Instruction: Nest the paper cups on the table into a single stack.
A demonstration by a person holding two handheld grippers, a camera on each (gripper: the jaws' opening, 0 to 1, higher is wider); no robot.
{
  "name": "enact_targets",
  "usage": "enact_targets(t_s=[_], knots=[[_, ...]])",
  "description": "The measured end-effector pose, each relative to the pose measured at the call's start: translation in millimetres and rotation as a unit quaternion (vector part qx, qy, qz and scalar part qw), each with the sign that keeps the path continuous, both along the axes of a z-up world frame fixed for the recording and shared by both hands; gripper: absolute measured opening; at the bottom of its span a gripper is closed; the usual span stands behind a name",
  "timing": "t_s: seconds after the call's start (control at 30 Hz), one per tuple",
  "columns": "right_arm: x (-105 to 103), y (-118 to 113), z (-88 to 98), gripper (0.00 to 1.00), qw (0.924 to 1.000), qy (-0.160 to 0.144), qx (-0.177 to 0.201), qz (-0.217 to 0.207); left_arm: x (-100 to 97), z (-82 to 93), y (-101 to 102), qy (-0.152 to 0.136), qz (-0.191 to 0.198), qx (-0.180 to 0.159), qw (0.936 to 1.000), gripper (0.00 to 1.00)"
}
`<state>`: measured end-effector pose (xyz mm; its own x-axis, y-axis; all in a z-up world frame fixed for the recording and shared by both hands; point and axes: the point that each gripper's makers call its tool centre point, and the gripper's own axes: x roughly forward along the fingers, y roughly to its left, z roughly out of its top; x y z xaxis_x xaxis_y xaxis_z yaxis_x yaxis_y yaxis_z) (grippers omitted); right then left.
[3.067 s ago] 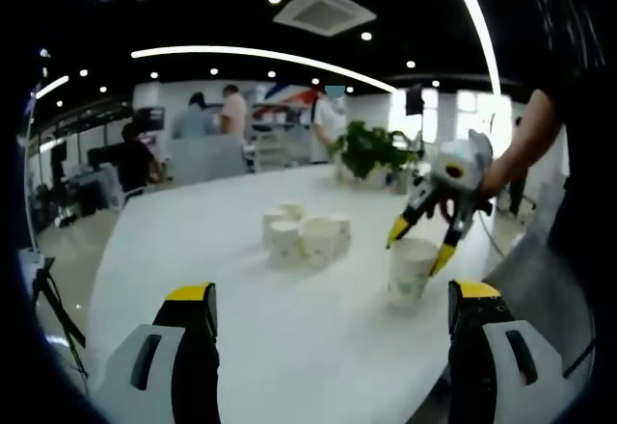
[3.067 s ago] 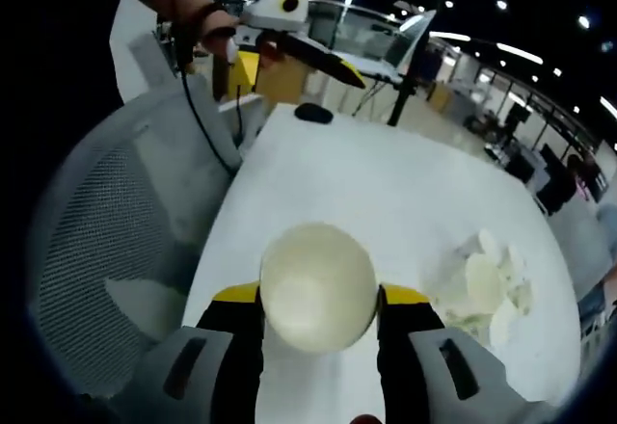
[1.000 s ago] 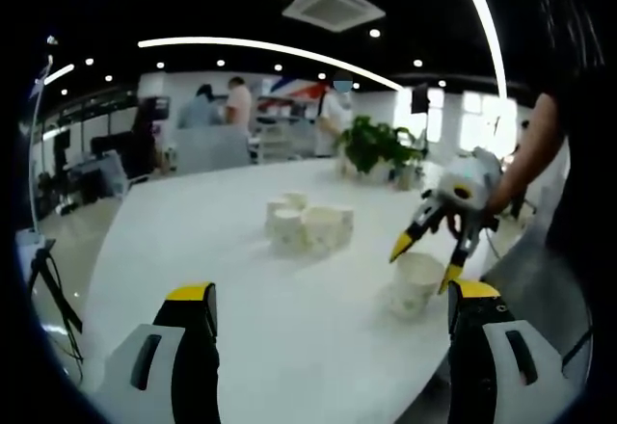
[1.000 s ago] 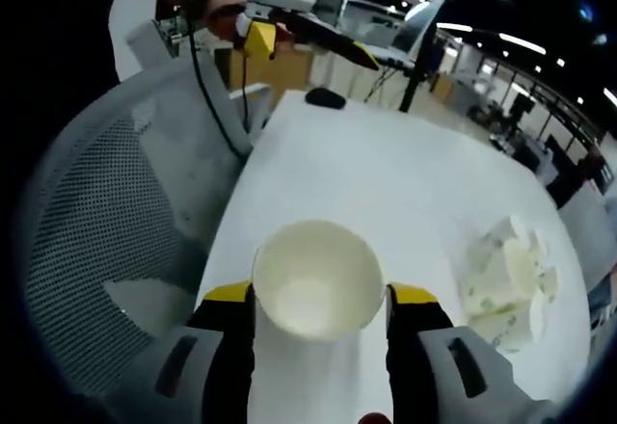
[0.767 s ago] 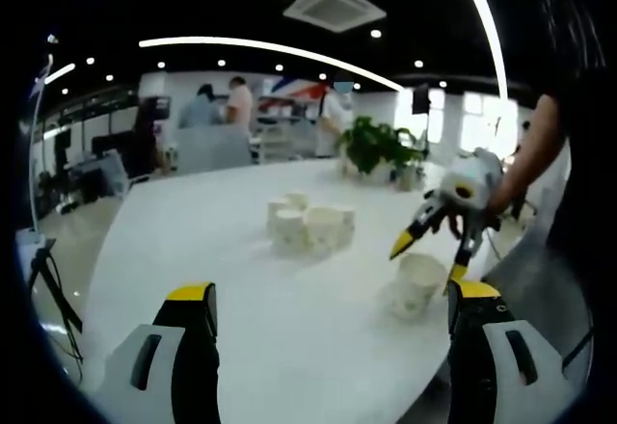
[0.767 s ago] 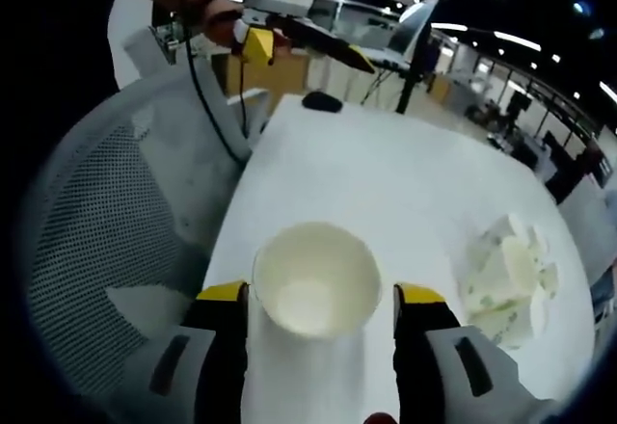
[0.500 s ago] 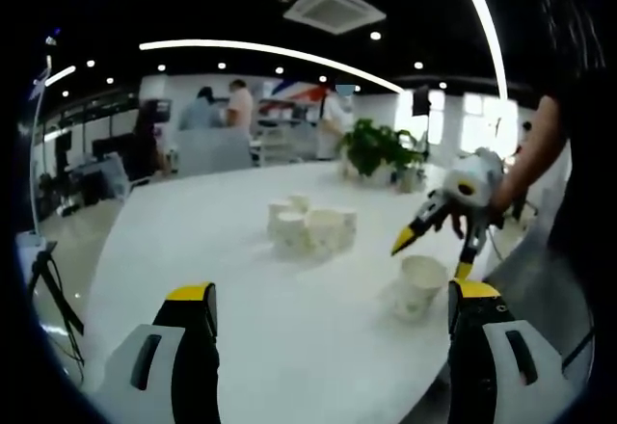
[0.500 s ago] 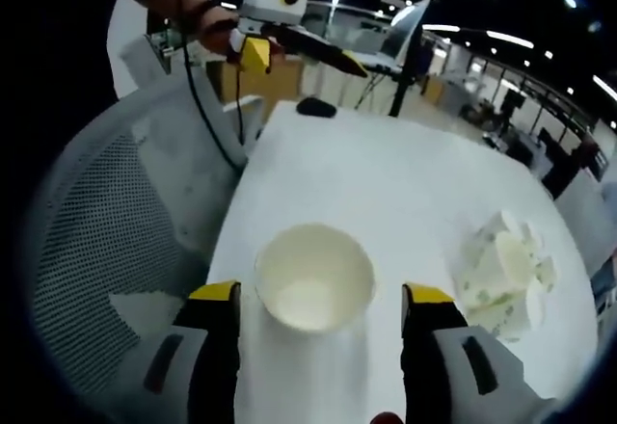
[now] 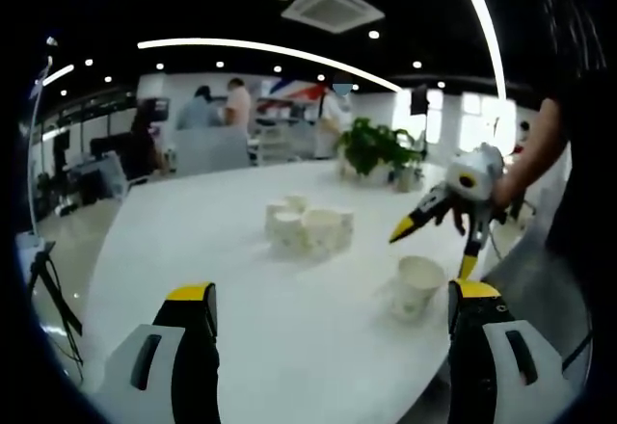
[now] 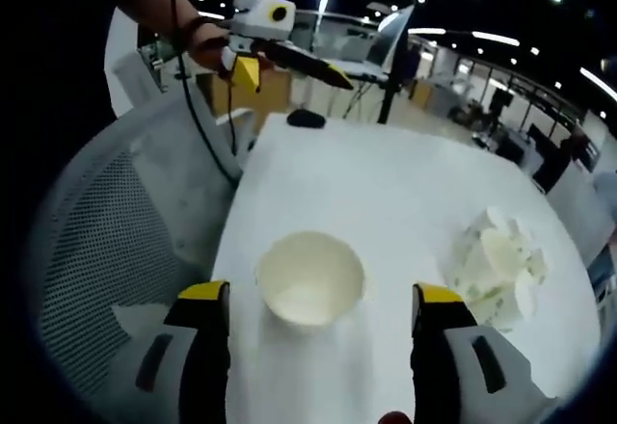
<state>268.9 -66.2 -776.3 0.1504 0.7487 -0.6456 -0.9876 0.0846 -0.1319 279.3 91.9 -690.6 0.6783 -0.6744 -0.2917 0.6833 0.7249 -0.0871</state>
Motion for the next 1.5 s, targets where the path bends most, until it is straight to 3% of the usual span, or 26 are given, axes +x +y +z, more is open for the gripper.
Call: enact_targets(t_s=[0.33, 0.73, 1.3, 1.5], knots=[[5, -20, 23.7, 0.75, 0.9987, -0.007, 0.036, -0.036, -1.2, 4.6, -2, 0.000, -0.003, 0.000, 1.0000, 1.00], [40, -63, 37.2, 0.72, 0.9892, -0.017, 0.056, -0.135, 0.2, 0.1, 3, 0.001, -0.005, 0.000, 1.0000, 1.00], [63, -91, 37.6, 0.69, 0.9764, -0.027, 0.046, -0.209, -1.4, 3.1, 1, 0.002, -0.008, 0.001, 1.0000, 1.00], [67, -97, 38.2, 0.76, 0.9713, -0.032, 0.047, -0.231, 0.3, 3.3, 1, 0.001, -0.008, 0.001, 1.0000, 1.00]])
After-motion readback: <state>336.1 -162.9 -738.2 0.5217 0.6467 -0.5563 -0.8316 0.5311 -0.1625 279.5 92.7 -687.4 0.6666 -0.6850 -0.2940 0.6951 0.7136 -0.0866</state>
